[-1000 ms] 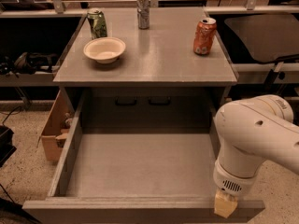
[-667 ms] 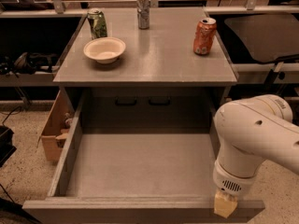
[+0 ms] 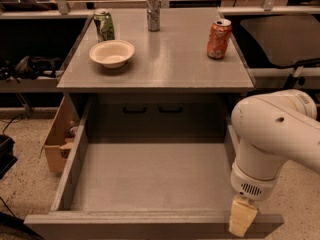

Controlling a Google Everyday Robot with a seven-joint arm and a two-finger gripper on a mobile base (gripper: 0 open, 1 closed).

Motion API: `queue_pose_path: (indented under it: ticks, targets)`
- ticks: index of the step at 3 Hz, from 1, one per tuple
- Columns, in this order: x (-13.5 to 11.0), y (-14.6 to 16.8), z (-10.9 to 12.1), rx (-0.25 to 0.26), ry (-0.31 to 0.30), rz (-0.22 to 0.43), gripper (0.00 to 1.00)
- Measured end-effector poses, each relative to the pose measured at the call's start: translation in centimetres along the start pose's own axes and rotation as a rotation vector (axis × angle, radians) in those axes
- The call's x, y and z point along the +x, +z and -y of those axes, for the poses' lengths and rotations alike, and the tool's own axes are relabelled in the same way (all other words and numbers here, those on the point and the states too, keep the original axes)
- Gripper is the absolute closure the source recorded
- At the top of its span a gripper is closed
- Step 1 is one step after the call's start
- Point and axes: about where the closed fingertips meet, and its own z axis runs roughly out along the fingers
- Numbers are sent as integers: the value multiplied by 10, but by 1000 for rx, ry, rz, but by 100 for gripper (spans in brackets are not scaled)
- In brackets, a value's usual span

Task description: Open top drawer

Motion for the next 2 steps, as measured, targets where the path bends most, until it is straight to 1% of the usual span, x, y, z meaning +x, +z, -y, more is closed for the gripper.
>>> queue_pose_path:
  ticks: [1, 2]
  targets:
    - [5, -36, 21, -9, -11, 1, 0]
    - [24, -81, 45, -46, -33, 40, 0]
